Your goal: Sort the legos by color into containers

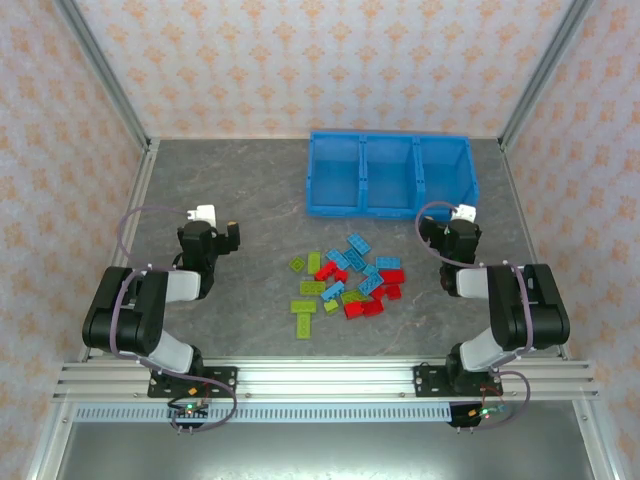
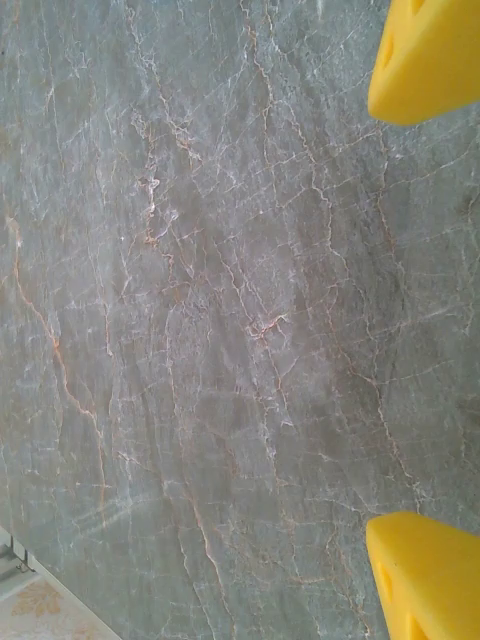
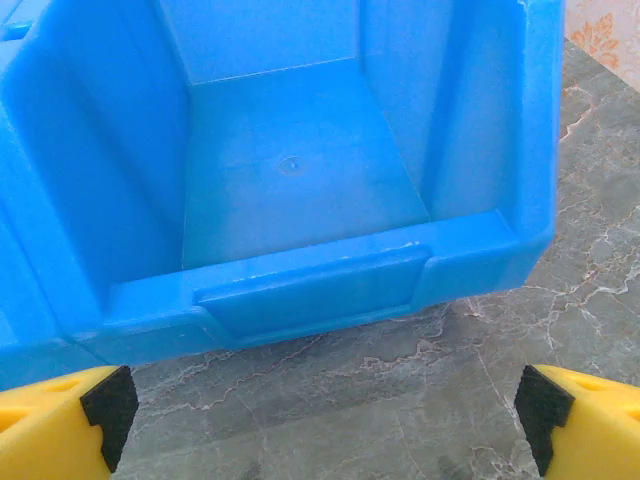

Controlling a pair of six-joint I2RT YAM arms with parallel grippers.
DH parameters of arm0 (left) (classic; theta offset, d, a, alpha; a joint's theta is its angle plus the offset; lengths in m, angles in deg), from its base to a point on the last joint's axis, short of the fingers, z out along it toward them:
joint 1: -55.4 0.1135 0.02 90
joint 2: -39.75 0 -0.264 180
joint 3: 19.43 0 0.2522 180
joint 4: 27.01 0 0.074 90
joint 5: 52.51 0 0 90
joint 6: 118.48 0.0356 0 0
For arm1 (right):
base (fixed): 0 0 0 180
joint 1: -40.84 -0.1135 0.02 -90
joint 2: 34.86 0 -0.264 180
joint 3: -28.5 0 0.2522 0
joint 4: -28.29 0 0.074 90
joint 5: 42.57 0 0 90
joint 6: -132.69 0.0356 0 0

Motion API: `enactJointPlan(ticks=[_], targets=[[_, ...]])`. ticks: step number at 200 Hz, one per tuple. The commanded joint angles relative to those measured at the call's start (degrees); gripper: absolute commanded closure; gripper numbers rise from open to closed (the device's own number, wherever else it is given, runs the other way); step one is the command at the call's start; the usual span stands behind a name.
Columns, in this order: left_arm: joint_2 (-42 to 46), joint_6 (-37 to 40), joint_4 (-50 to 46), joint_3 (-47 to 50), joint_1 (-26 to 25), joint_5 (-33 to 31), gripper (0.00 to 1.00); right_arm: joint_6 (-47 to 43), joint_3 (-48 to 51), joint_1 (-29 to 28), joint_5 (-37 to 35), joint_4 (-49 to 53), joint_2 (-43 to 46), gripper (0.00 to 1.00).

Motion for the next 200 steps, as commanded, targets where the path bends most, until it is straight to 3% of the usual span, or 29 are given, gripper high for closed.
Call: enactJointPlan(ticks=[1, 117, 134, 153, 178, 200], targets=[[0.76, 0.63, 1.88, -1.08, -0.28, -0.32, 0.0, -0.6, -0.93, 0.2, 0.17, -0.05, 0.42, 0.01], [0.83, 0.7, 1.96, -0.99, -0.35, -0.65, 0.0, -0.99, -1.07, 0.22, 0.87, -0.11, 1.64, 0.01], [2.9, 0.88, -2.96, -2.83, -1.41, -3.48, 0.0, 0.73, -8.57, -0.04, -0.09, 19.53, 9.09, 0.01], [7.72, 1.96, -12.68, -6.69, -3.59, -6.99, 0.0, 12.79, -19.81, -0.04, -6.32, 43.38, 13.3, 0.01], [15.65, -0.09, -21.61, -9.32, -5.49, -7.68, 0.0, 21.41, -29.25, -0.13, -0.79, 64.29, 15.42, 0.01], [22.99, -3.91, -31.95, -13.26, -7.37, -4.55, 0.0, 26.37, -32.24, -1.35, 5.04, 74.51, 17.76, 0.01]])
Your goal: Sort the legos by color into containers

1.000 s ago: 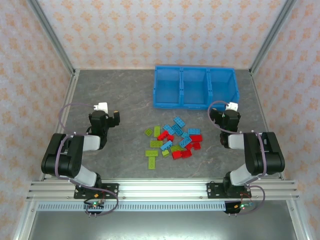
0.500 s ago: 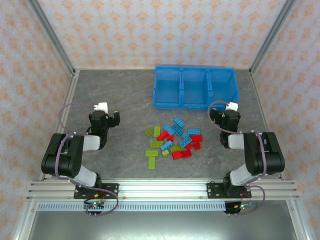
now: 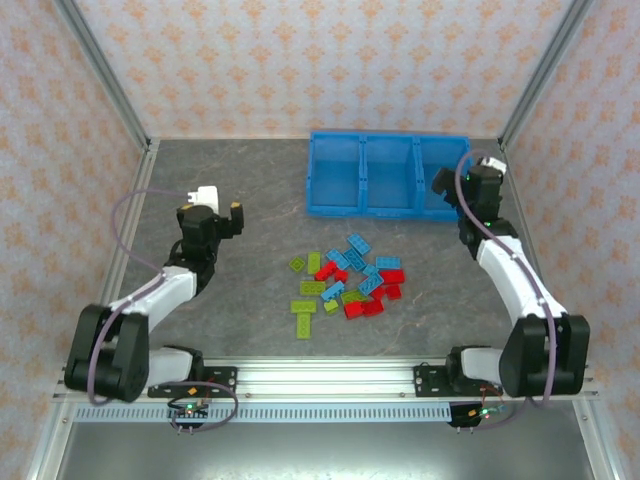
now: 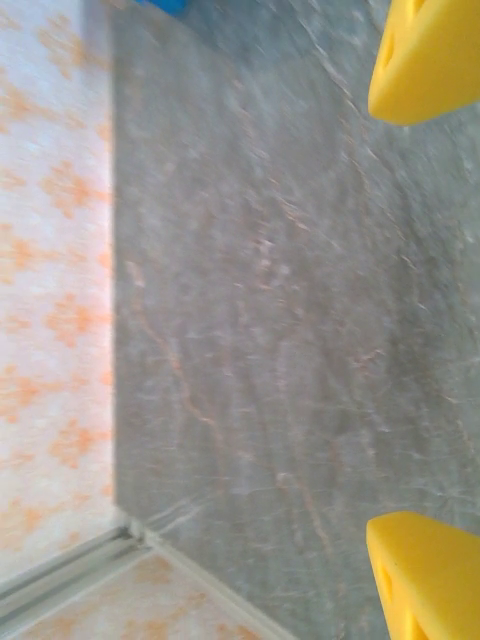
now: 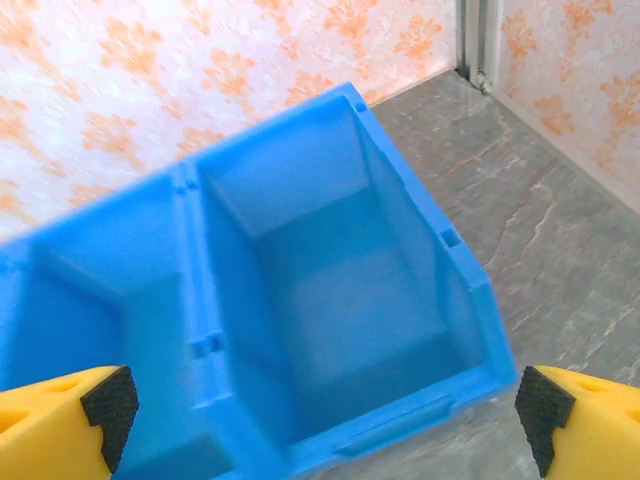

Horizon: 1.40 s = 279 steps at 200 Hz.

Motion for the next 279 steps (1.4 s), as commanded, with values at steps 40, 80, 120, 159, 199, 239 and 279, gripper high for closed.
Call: enactJointPlan(ticks=[40, 80, 120, 159, 199, 239, 279], targets=[[14.97, 2.19, -28.79, -13.4, -6.97, 14.06, 0.0, 14.21, -1.09, -6.64, 7.12, 40.78, 8.17, 0.0], [14.55, 19.34, -39.01, -17.95, -12.37, 31.26, 0.0, 17.65, 4.34, -15.81, 8.84, 46.86, 9.67, 0.0], [10.85, 27.17, -35.76, -16.1, -14.9, 38.85, 0.0, 18.99, 3.93, -23.34, 10.58, 40.36, -0.76, 0.08], [7.13, 28.16, -32.4, -13.43, -15.07, 37.02, 0.0, 16.55, -2.65, -26.54, 1.91, 36.95, -10.7, 0.06], [7.69, 27.74, -29.22, -9.78, -15.08, 35.0, 0.0, 12.91, -5.01, -26.44, 0.67, 34.31, -19.01, 0.04], [7.08, 27.48, -28.0, -8.92, -15.04, 34.6, 0.0, 10.76, -8.12, -26.49, 4.02, 31.97, -25.71, 0.05], [6.43, 26.98, -27.06, -8.3, -15.01, 34.52, 0.0, 10.42, -8.03, -26.46, 3.61, 30.87, -28.77, 0.12]])
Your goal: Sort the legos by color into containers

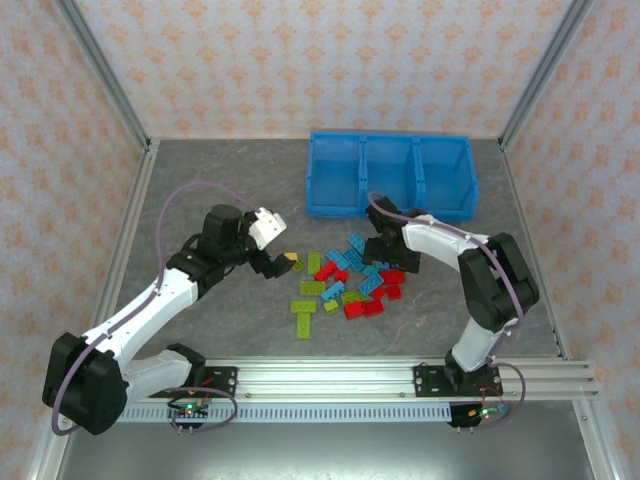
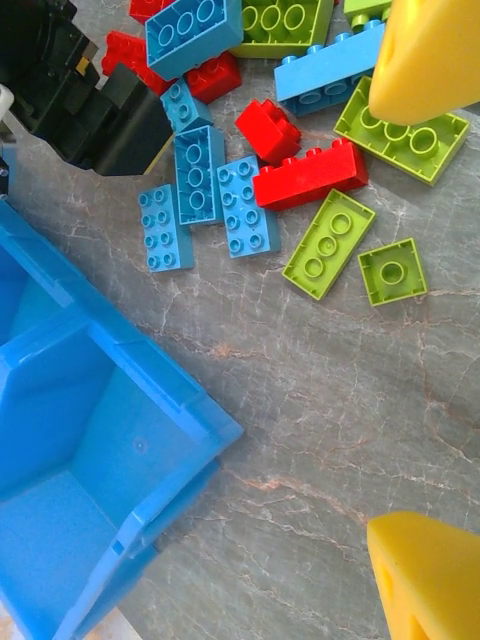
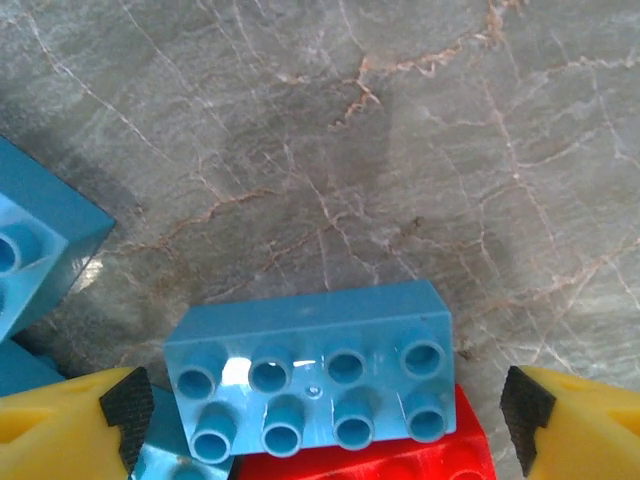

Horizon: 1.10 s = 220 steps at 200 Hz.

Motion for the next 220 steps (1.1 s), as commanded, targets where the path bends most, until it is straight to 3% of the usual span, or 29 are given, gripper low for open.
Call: enactJointPlan(ticks=[1, 46, 97, 124, 161, 187, 220], targets=[[-0.44, 0.14, 2.93, 0.86, -0.25, -1.2, 0.0, -1.31, -1.21, -0.06, -1.04, -0.71, -1.8, 0.13], [-0.77, -0.31, 2.96, 0.76, -0.3, -1.15, 0.0, -0.79, -0.69, -0.13, -4.11, -0.78, -0.56, 0.36], [-0.94, -0.72, 3.68, 0.76, -0.41, -1.76, 0.0, 0.99, -1.58, 0.78, -17.84, 1.19, 12.21, 0.44], [-1.21, -1.18, 4.54, 0.72, -0.45, -3.23, 0.0, -2.27, -7.3, 6.81, -22.39, -0.23, 14.72, 0.44], [-1.34, -1.81, 3.92, -0.12, -0.5, -3.67, 0.0, -5.12, -20.07, 18.27, -16.25, -3.36, 4.35, 0.44], [-0.27, -1.57, 3.97, 0.5, -0.59, -4.73, 0.0, -3.22, -28.92, 22.27, -11.78, -3.0, -5.55, 0.44], [0.46, -1.25, 4.1, 0.8, -0.67, -6.29, 0.0, 1.58, -33.15, 25.53, -7.64, -3.91, -12.01, 0.41]])
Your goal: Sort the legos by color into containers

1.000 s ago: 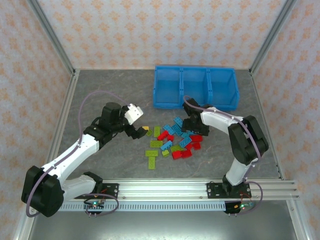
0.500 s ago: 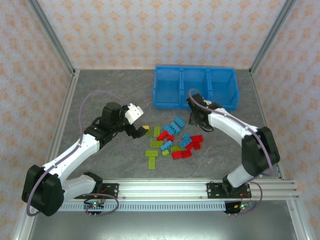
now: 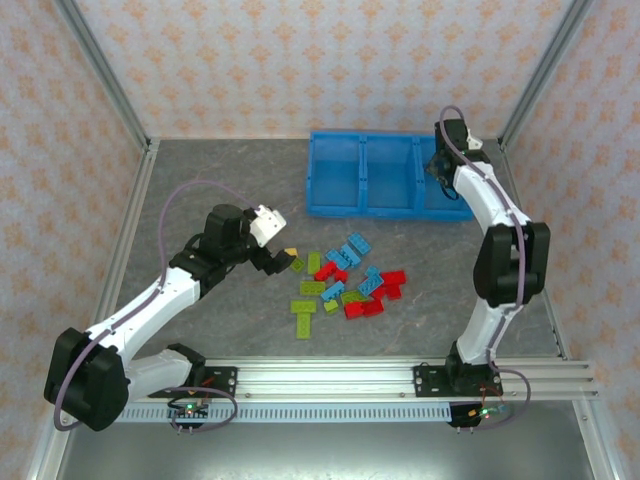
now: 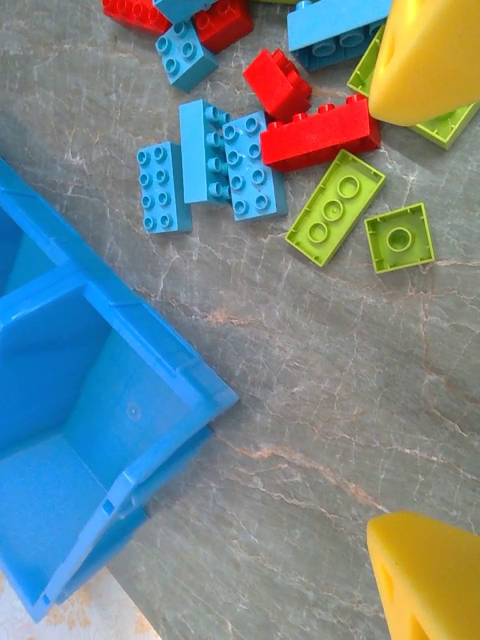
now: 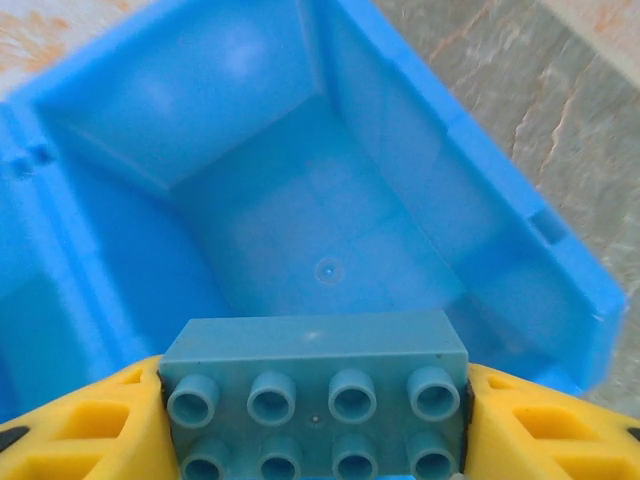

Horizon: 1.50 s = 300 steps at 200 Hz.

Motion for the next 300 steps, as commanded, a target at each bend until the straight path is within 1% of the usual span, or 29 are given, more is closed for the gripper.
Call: enactJointPlan(ticks=[1, 23, 53, 88, 101, 114, 141, 158, 171, 182, 201, 215, 220, 225, 234, 252, 279, 300], targets=[[1.54, -0.16, 1.41, 0.36, -0.59, -2.16, 0.0, 3.69, -3.19, 1.59, 4.03, 0.86, -3.08, 0.41], [1.54, -0.82, 1.9, 0.3, -0.7, -2.41, 0.0, 5.98, -4.69, 2.49, 5.54, 2.13, -5.07, 0.35], [2.04, -1.75, 2.17, 0.35, -0.7, -3.08, 0.0, 6.68, -4.85, 2.62, 4.61, 3.37, -4.13, 0.2], [2.5, -6.88, 1.59, -1.45, -0.91, -3.43, 0.0, 6.04, -3.55, 2.65, 4.08, 3.83, -0.13, 0.14], [2.26, -8.84, -0.11, -3.29, -1.37, -4.15, 0.0, 6.37, -2.53, 2.64, 4.36, 4.07, 2.01, 0.13], [1.85, -13.03, -1.79, -5.58, -1.57, -5.53, 0.0, 6.89, -1.01, 2.63, 5.81, 4.52, 4.79, 0.14], [-0.09, -26.24, -6.05, -10.75, -1.84, -10.02, 0.0, 7.39, 6.47, 2.08, 11.63, 3.84, 14.68, 0.14], [-2.93, -35.47, -10.56, -13.9, -2.52, -13.66, 0.01, 6.1, 12.0, 0.01, 14.24, 4.03, 21.31, 0.15], [-6.05, -41.05, -13.96, -16.18, -3.7, -15.12, 0.08, 4.11, 15.15, -2.64, 15.68, 5.53, 24.95, 0.15], [-9.17, -44.37, -15.9, -17.67, -5.31, -15.58, 0.14, 2.68, 16.4, -5.16, 16.08, 8.76, 26.62, 0.15], [-15.1, -49.8, -17.8, -19.72, -8.07, -16.79, 0.21, 1.46, 16.91, -8.8, 17.29, 13.5, 27.48, 0.15], [-19.12, -54.87, -20.18, -21.16, -9.51, -18.93, 0.29, 1.13, 16.99, -10.5, 19.09, 15.39, 27.64, 0.15], [-20.46, -55.78, -20.95, -21.24, -9.64, -19.32, 0.32, 0.89, 17.06, -10.88, 19.26, 15.69, 27.71, 0.14], [-21.7, -58.29, -21.7, -21.24, -9.78, -19.61, 0.34, 0.74, 17.25, -11.24, 18.98, 15.81, 27.9, 0.14], [-23.69, -59.55, -23.17, -21.11, -9.78, -19.85, 0.38, 0.75, 17.87, -11.48, 18.13, 15.97, 28.25, 0.14], [-27.12, -59.0, -26.14, -20.88, -9.9, -19.97, 0.38, 0.79, 18.77, -11.48, 16.33, 16.16, 28.81, 0.14], [-32.24, -57.83, -29.29, -22.3, -9.83, -18.7, 0.36, 0.69, 19.29, -11.48, 16.6, 15.47, 28.19, 0.14], [-35.52, -58.61, -27.89, -22.97, -9.79, -15.66, 0.35, 0.51, 18.63, -11.54, 16.82, 15.86, 27.19, 0.14]])
